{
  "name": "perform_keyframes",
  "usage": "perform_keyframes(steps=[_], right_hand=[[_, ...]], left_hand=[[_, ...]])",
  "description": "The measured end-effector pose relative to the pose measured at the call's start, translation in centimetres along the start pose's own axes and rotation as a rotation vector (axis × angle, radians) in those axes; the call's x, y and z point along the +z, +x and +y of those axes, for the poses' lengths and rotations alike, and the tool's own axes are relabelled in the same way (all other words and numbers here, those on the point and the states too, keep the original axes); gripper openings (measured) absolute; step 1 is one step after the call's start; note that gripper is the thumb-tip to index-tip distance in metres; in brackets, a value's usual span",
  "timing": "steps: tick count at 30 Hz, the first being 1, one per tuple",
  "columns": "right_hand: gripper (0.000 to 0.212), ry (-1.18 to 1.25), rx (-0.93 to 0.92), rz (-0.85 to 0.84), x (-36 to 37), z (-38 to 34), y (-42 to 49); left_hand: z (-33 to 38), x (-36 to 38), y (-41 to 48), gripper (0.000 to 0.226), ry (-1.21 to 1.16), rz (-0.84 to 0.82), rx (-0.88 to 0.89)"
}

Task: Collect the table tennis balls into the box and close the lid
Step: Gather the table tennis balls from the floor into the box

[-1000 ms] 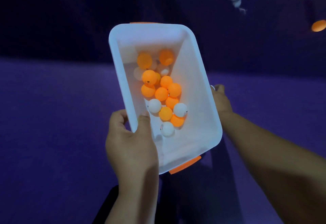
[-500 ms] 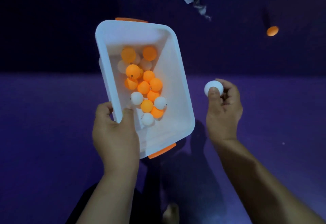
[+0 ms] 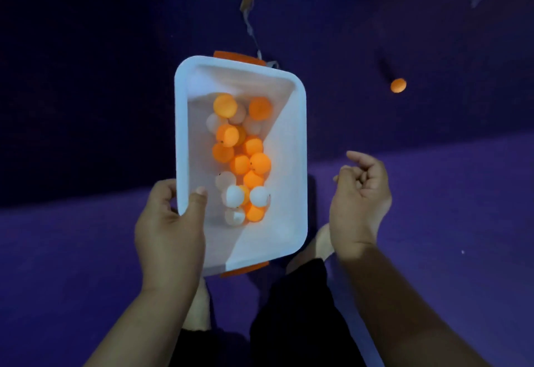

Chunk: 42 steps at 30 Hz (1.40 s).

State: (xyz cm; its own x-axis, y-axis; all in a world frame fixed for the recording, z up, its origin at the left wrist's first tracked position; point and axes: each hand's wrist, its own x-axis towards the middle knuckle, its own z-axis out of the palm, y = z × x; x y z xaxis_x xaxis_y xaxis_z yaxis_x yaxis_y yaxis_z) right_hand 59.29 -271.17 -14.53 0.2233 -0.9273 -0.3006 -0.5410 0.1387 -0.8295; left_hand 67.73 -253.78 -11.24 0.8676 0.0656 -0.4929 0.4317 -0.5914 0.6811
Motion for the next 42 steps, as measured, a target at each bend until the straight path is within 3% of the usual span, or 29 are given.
perform_keyframes(steps=[7, 13, 19, 27, 31, 35, 37, 39, 42], right_hand=[[0.032, -0.029, 0.077, 0.064, -2.7, 1.0, 12.0], [0.021, -0.391, 0.080, -0.027, -5.4, 2.5, 23.0], [0.049, -0.842, 0.101, -0.392, -4.2, 5.8, 33.1], [0.056, -0.941, 0.141, -0.279, 0.0, 9.4, 43.0], [0.066, -0.987, 0.122, -0.370, 2.0, 11.7, 43.5], [0.048, -0.876, 0.093, -0.325, 0.6, 13.2, 40.2], [0.035, -0.677, 0.122, -0.130, -0.9, 11.9, 37.9], [0.035, -0.413, 0.105, 0.046, -3.0, 8.7, 35.1], [0.041, -0.221, -0.007, -0.084, -6.5, 2.9, 31.1]], left_hand=[[6.3, 9.1, 0.3, 0.008, 0.009, 0.000, -0.014], [10.8, 15.8, 1.9, 0.007, -0.006, -0.038, 0.027], [11.5, 22.0, 5.8, 0.008, 0.042, -0.054, 0.046], [10.8, 29.1, 11.4, 0.009, 0.228, -0.182, 0.125], [11.3, 30.7, 13.0, 0.007, 0.274, -0.198, 0.150], [12.4, 31.2, 13.1, 0.007, 0.273, -0.222, 0.170], [13.4, 31.2, 12.2, 0.005, 0.266, -0.236, 0.179], [14.8, 31.3, 10.9, 0.005, 0.266, -0.255, 0.184], [17.6, 31.1, 7.9, 0.010, 0.255, -0.280, 0.211]])
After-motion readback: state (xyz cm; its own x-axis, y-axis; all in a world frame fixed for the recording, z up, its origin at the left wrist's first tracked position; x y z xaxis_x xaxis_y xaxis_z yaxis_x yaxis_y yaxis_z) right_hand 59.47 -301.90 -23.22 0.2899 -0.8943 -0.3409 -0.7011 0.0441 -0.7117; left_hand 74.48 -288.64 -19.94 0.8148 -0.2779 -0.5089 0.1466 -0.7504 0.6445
